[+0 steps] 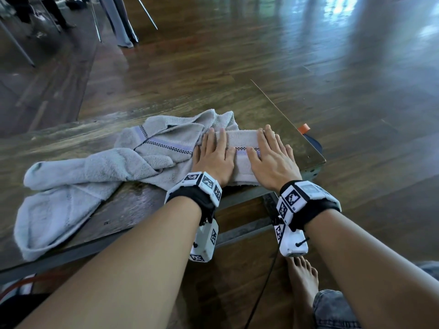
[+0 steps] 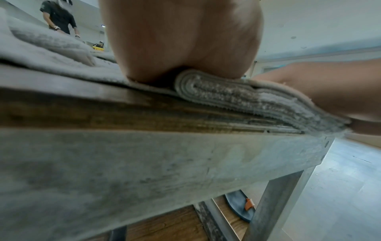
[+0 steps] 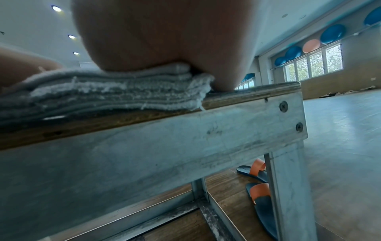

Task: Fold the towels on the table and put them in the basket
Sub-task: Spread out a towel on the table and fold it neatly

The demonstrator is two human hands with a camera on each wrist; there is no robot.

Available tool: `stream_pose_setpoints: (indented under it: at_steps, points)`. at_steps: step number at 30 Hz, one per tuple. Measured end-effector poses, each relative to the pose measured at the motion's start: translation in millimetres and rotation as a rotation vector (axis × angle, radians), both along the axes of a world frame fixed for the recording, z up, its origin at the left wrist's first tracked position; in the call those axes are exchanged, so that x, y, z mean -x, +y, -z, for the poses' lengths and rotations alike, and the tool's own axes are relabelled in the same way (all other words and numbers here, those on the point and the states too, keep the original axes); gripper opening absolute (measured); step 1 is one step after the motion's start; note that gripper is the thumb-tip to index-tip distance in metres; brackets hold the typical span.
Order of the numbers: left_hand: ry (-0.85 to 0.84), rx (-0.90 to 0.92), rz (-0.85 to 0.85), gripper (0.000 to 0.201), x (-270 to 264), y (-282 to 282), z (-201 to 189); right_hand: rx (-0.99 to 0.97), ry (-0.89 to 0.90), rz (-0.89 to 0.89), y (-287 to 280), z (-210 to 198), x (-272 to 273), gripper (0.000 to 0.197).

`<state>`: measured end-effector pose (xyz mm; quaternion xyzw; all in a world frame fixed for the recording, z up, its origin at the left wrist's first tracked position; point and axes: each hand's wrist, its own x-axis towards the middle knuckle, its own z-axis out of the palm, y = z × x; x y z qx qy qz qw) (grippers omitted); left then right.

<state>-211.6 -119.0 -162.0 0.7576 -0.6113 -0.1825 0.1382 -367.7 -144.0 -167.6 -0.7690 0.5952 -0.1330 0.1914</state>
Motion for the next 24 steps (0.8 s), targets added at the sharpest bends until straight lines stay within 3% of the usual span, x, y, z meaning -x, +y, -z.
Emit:
stream_pose_setpoints:
  at_steps: [3, 8, 12, 15, 19, 22, 24]
  points:
    - [0.040, 0.065, -0.147, 0.072, 4.9, 2.0, 1.9, 0.013, 0.001, -0.001, 0.5, 3.2, -0.4, 0.070]
    - [-0.020, 0.292, -0.354, 0.055, 11.3, 13.0, -2.1, 0.026, -0.006, -0.003, 6.5, 6.2, -2.2, 0.072]
    - [-0.133, 0.121, -0.435, 0.070, 15.9, 7.5, -18.2, 0.009, -0.009, -0.002, 10.6, 5.1, -1.5, 0.070]
    - [-0.172, 0.015, -0.389, 0.068, 9.3, 3.8, -35.3, -0.023, -0.023, -0.031, 16.1, -1.0, 0.0, 0.070]
    - [-0.198, 0.180, -0.209, 0.046, 2.3, 15.8, -49.7, -0.136, -0.061, -0.063, 29.0, -18.2, 1.7, 0.071]
    - [-0.084, 0.337, -0.193, 0.044, 2.8, 33.9, -58.9, -0.199, -0.202, -0.022, 45.1, -32.4, 0.0, 0.071]
    - [0.123, 0.438, -0.163, 0.034, 1.0, 48.7, -70.3, -0.218, -0.264, 0.026, 55.6, -43.9, -4.3, 0.077]
